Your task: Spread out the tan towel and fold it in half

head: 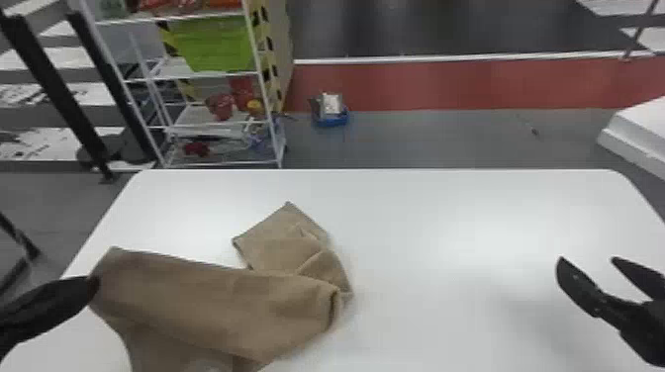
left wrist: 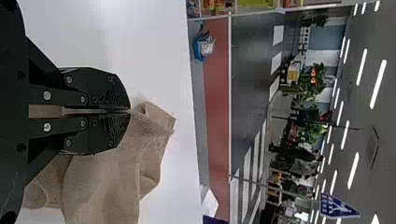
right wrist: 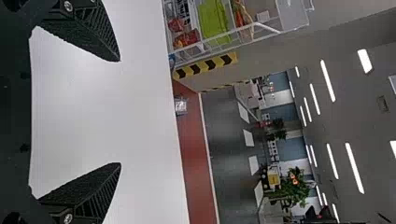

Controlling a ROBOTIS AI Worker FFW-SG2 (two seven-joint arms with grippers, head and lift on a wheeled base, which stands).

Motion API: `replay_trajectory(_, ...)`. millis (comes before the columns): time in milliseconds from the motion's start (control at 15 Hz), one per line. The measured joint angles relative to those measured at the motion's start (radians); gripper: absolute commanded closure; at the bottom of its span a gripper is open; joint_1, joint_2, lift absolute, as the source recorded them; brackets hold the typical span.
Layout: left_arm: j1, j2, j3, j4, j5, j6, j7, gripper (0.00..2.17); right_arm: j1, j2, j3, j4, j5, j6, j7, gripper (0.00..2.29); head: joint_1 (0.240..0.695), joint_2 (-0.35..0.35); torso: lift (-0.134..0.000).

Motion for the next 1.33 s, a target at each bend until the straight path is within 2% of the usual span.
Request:
replay_trajectory(133, -0.001, 0.000, 0.018, 0.015, 0.012, -0.002, 0.040, 1.08, -0.004, 0.000, 0.017, 0.001, 0.011, -0.001, 0.004, 0.08, 0.695, 0.183, -0.124)
replay_trajectory(267, -0.016, 0.000, 0.028, 0.024, 0.002, 0.035, 0.104, 1.08, -0.006, 0.000, 0.034, 0.000, 0.029, -0.008, 0.043, 0.08, 0.695, 0.222, -0.124)
replay_trajectory(400, -0.041, 0.000, 0.043, 0.039, -0.031, 0.071, 0.132, 1.08, -0.006, 0.000, 0.039, 0.005, 0.053, -0.038, 0.089, 0.08, 0.695, 0.265, -0.124)
replay_trajectory(467, -0.046, 0.000, 0.054, 0.037, -0.027, 0.078, 0.135, 1.08, -0.007, 0.000, 0.039, 0.008, 0.067, -0.066, 0.109, 0.09, 0.695, 0.279, -0.124)
replay_trajectory(600, -0.047, 0.000, 0.061, -0.025, -0.003, 0.094, 0.139, 1.08, -0.010, 0.000, 0.047, 0.017, 0.099, -0.146, 0.168, 0.09, 0.695, 0.288, -0.124)
replay_trajectory(800, -0.057, 0.000, -0.032, -0.179, -0.020, 0.203, 0.186, 1.08, -0.022, 0.000, 0.084, 0.026, 0.154, -0.267, 0.269, 0.09, 0.695, 0.276, -0.124)
replay_trajectory(933, -0.088, 0.000, -0.138, -0.248, -0.088, 0.287, 0.196, 1.08, -0.023, 0.000, 0.120, 0.036, 0.211, -0.366, 0.327, 0.09, 0.695, 0.258, -0.124)
replay_trajectory(1067, -0.121, 0.000, -0.278, -0.312, -0.192, 0.374, 0.235, 1.08, -0.033, 0.000, 0.161, 0.054, 0.275, -0.432, 0.396, 0.10, 0.695, 0.258, -0.124)
replay_trajectory(1200, -0.190, 0.000, -0.434, -0.362, -0.342, 0.486, 0.229, 1.08, -0.047, 0.000, 0.218, 0.072, 0.337, -0.461, 0.454, 0.14, 0.695, 0.263, -0.124)
replay_trajectory(1267, -0.239, 0.000, -0.507, -0.368, -0.428, 0.540, 0.221, 1.08, -0.051, 0.000, 0.260, 0.078, 0.373, -0.462, 0.469, 0.14, 0.695, 0.272, -0.124)
replay_trajectory(1333, -0.280, 0.000, -0.551, -0.369, -0.485, 0.577, 0.217, 1.08, -0.056, 0.000, 0.295, 0.087, 0.396, -0.455, 0.476, 0.14, 0.695, 0.287, -0.124)
